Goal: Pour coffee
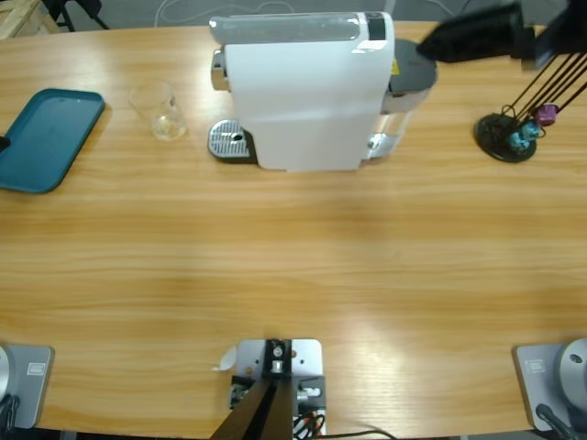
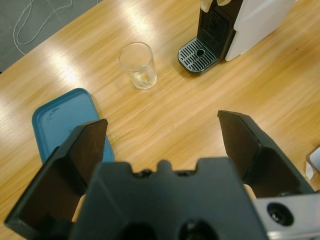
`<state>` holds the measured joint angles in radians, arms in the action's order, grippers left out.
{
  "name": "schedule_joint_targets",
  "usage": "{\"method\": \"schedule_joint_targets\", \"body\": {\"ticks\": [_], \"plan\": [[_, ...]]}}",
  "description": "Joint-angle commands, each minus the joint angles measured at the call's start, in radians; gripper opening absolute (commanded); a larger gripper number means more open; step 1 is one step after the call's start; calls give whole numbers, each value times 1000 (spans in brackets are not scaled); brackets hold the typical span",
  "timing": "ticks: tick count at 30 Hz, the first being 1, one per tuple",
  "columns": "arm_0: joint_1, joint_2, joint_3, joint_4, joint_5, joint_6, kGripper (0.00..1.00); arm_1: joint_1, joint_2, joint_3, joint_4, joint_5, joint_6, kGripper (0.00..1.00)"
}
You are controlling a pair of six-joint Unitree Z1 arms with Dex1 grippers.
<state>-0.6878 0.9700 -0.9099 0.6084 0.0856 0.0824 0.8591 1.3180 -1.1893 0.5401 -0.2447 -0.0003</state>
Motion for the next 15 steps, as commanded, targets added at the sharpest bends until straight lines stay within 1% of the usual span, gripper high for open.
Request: {"method": "schedule_joint_targets", "body": {"ticks": [1,5,7,10,15], "plan": [[102,51,98,-173,-9,-78,964,-12,-73,218,-79,35,2,1000],[110,139,198,-374,-20,-89,960,-16,-83,274,-115,39,20,1000],[116,213,252,-496,-25,-77,948,-21,-87,288,-124,44,22,1000],[119,369,262,-593,-53,-15,945,-25,-95,310,-129,51,26,1000],[122,543,261,-782,-44,44,942,-28,-113,352,-137,69,33,1000]]}}
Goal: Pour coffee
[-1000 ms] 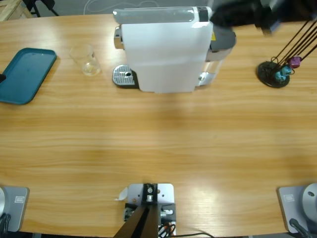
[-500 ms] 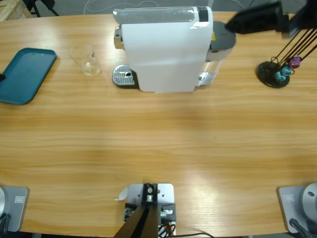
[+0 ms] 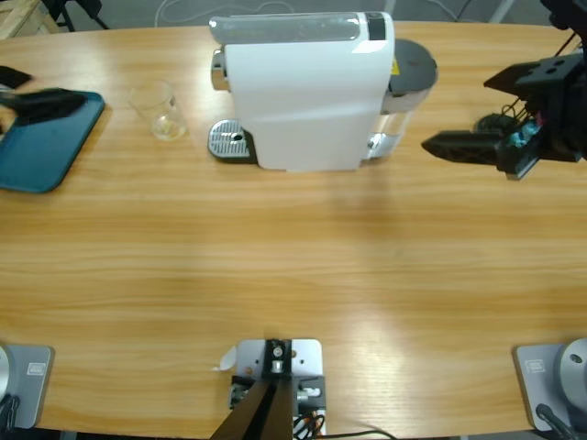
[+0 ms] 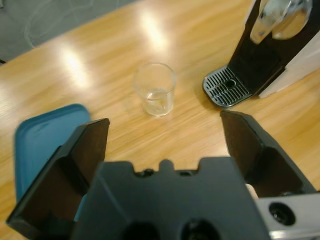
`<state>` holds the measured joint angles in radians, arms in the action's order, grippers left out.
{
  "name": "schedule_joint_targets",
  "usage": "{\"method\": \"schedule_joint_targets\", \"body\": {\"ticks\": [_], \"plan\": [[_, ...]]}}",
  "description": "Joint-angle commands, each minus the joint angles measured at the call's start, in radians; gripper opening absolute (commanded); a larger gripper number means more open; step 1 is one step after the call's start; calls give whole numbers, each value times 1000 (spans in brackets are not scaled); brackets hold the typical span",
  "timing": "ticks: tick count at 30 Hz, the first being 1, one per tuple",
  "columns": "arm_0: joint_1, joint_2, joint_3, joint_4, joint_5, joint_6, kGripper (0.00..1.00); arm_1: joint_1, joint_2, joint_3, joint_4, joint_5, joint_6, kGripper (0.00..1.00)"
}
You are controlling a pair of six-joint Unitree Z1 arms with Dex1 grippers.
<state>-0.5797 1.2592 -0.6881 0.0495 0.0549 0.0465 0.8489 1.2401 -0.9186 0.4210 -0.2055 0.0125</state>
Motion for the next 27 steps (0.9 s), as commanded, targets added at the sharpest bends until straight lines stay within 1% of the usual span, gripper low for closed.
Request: {"method": "schedule_joint_targets", "body": {"ticks": [1,3,6,10,14,17,21,27], "plan": [[22,286,39,-250,-12,78,950,-21,-40,87,-19,36,21,1000],[34,328,40,-282,-5,82,954,-24,-46,98,-21,40,21,1000],[57,368,40,-302,43,78,954,-24,-57,126,-27,48,25,1000],[76,405,40,-348,45,75,954,-24,-68,162,-48,53,36,1000],[77,437,45,-414,-22,74,953,-28,-71,174,-58,58,40,1000],[76,423,76,-474,-87,72,945,-35,-65,177,-68,62,40,1000],[85,406,103,-481,-92,73,945,-40,-53,180,-88,72,40,1000],[95,442,107,-516,-106,76,954,-40,-57,191,-88,81,40,1000]]}}
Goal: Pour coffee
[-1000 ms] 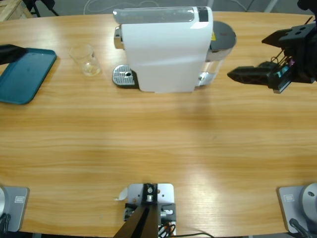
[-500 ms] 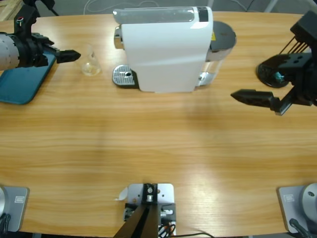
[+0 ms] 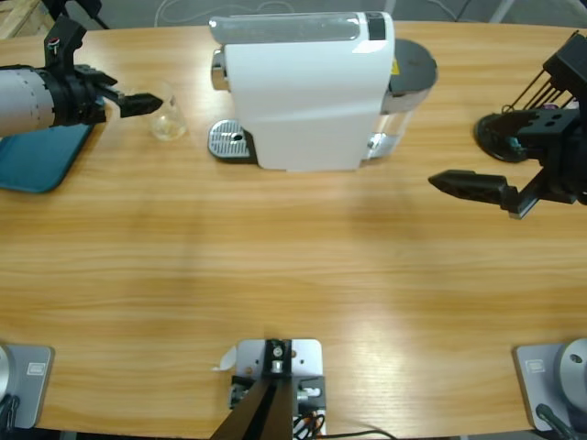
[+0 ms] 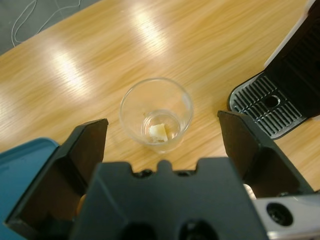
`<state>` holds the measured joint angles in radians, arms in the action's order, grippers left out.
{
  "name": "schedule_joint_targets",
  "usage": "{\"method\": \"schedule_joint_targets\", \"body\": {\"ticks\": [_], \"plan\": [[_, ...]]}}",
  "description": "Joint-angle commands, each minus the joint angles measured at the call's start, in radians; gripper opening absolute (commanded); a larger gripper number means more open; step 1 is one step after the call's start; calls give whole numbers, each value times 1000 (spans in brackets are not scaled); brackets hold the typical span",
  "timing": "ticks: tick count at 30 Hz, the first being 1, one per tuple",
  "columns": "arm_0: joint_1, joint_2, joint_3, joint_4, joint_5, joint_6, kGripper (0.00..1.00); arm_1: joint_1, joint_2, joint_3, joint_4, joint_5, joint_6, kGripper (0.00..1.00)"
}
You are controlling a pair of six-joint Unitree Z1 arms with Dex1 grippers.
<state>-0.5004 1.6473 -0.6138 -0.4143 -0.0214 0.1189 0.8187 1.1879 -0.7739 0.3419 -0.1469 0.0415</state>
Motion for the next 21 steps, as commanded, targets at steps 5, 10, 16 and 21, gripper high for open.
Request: {"method": "schedule_joint_targets", "body": {"ticks": [5,10,16,21], "plan": [[16,110,31,-112,-48,2,954,-18,-13,61,-9,25,12,1000],[17,153,29,-145,-48,1,991,-27,-17,74,-11,32,12,1000],[36,172,29,-187,-46,2,996,-35,-12,76,-12,34,12,1000],[37,201,28,-201,-46,-1,996,-43,-11,76,-14,36,11,1000]]}}
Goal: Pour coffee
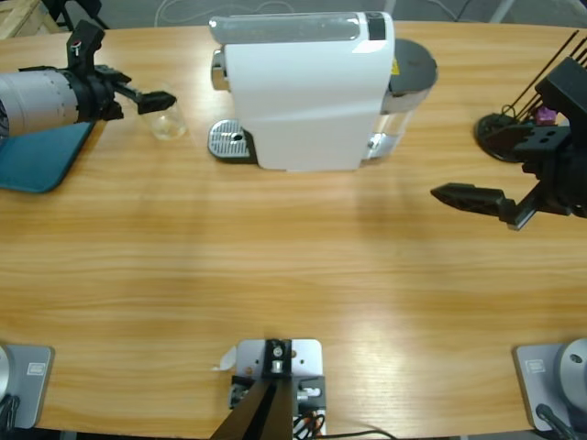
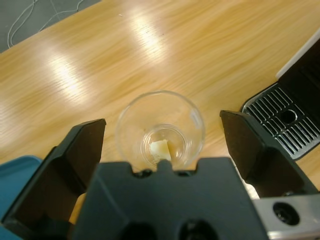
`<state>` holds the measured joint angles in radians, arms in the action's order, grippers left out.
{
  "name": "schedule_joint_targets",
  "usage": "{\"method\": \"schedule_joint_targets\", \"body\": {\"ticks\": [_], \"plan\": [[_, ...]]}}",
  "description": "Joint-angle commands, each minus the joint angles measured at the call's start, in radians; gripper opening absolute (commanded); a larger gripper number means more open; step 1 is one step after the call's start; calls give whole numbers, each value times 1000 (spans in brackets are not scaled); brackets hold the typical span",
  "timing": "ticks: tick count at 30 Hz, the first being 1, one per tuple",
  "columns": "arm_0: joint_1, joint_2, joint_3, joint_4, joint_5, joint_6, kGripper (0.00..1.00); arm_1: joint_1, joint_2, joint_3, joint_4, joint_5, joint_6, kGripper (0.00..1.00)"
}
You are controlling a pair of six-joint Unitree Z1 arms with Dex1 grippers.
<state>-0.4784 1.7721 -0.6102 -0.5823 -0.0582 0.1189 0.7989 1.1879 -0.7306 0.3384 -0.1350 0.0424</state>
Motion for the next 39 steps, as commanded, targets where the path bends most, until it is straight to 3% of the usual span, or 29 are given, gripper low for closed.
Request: {"method": "schedule_joint_targets", "body": {"ticks": [1,18,23,26,28,32,39], "plan": [[15,80,25,-33,-9,-1,996,-24,-11,33,-10,25,9,1000],[31,133,27,-51,-9,-22,986,-29,-5,37,-16,26,8,1000],[35,137,27,-56,-9,-24,795,-29,-7,37,-16,26,8,1000],[35,141,31,-56,-20,-21,561,-29,-7,37,-16,26,8,1000],[35,141,33,-56,-34,-18,480,-29,-7,37,-16,26,8,1000],[22,135,44,-56,-55,-5,480,-29,-8,37,-16,26,8,1000],[-79,6,56,-36,-81,57,476,-29,-9,39,-22,25,8,1000]]}}
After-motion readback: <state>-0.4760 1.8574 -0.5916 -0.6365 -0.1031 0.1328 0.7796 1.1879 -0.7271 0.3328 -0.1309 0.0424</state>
